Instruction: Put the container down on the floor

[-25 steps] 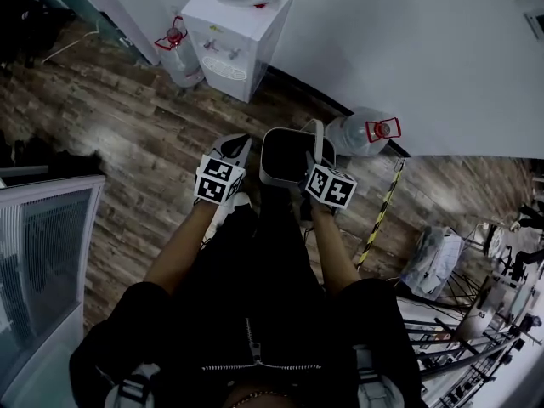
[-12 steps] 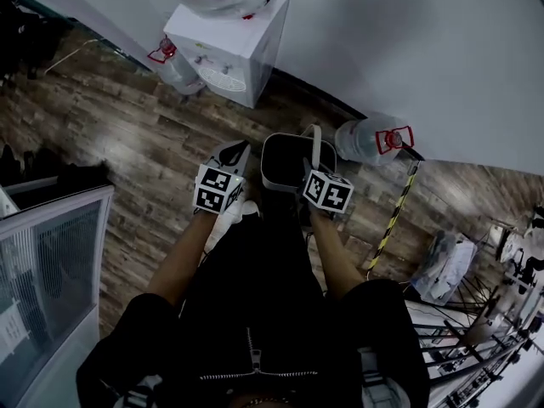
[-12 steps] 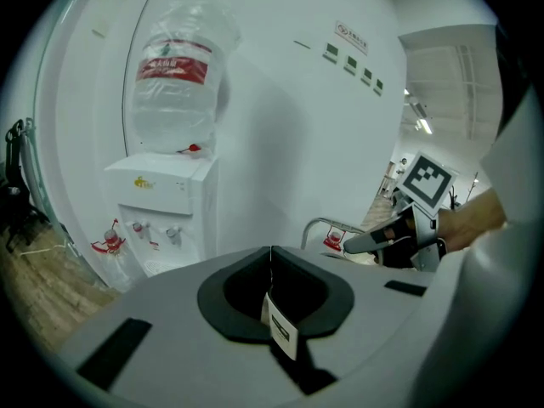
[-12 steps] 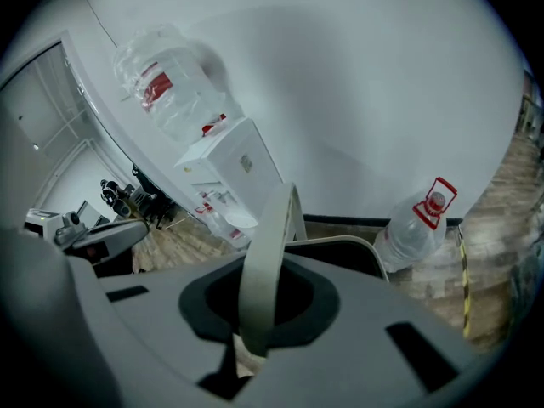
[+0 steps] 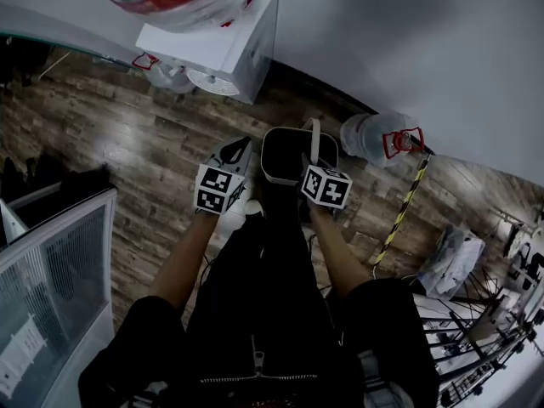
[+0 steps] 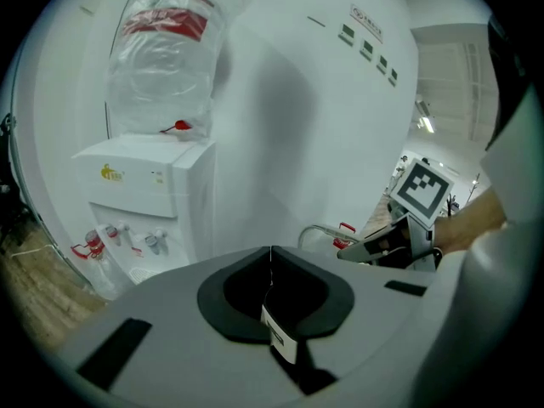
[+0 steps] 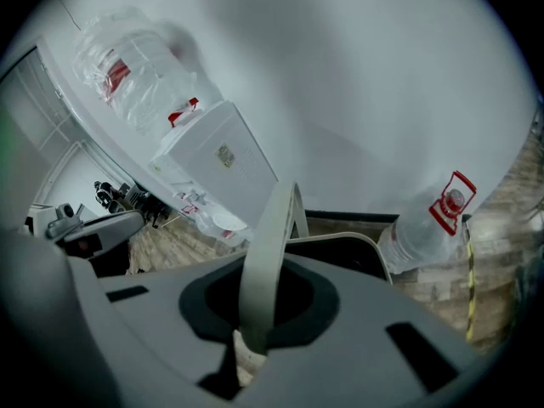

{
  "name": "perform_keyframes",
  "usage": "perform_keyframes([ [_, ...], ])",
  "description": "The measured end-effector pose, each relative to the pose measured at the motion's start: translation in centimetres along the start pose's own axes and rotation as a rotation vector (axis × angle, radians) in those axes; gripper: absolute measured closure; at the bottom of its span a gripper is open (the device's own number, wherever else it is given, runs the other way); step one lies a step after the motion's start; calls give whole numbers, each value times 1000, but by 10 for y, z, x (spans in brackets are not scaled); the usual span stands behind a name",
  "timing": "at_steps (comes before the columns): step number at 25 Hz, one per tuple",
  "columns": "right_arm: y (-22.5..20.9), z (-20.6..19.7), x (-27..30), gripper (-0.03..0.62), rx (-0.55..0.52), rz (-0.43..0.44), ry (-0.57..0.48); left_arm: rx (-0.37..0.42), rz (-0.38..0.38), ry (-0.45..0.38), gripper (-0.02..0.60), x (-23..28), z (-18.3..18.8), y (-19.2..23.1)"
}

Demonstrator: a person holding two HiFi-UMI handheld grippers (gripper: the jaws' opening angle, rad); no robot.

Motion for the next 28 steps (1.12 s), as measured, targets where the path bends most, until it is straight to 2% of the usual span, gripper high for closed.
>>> perform_keyframes([
  [7, -24, 23, 59, 571, 19, 4, -5, -10, -20, 0, 566, 61, -5, 18],
  [12, -46, 32, 117, 571, -3, 5, -19, -2, -4, -25, 566, 104, -20, 32],
  [16, -69, 36, 169, 571, -18, 4, -13, 0, 14, -27, 566, 141, -43, 48],
  [24, -114, 47, 256, 571, 36, 3, -53, 29, 45, -43, 566, 213, -92, 84],
  [28, -134, 50, 295, 571, 35, 1, -73, 33, -4, -61, 566, 247, -118, 97],
])
Point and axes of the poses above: the fingertips, and each gripper's own axes: x forward along the fingers, y to its left, z out of its top, the point moved 1 cm from there along -x, backward along the fingers, and after that the axes turned 7 degrees about y, right-handed, at the moved point
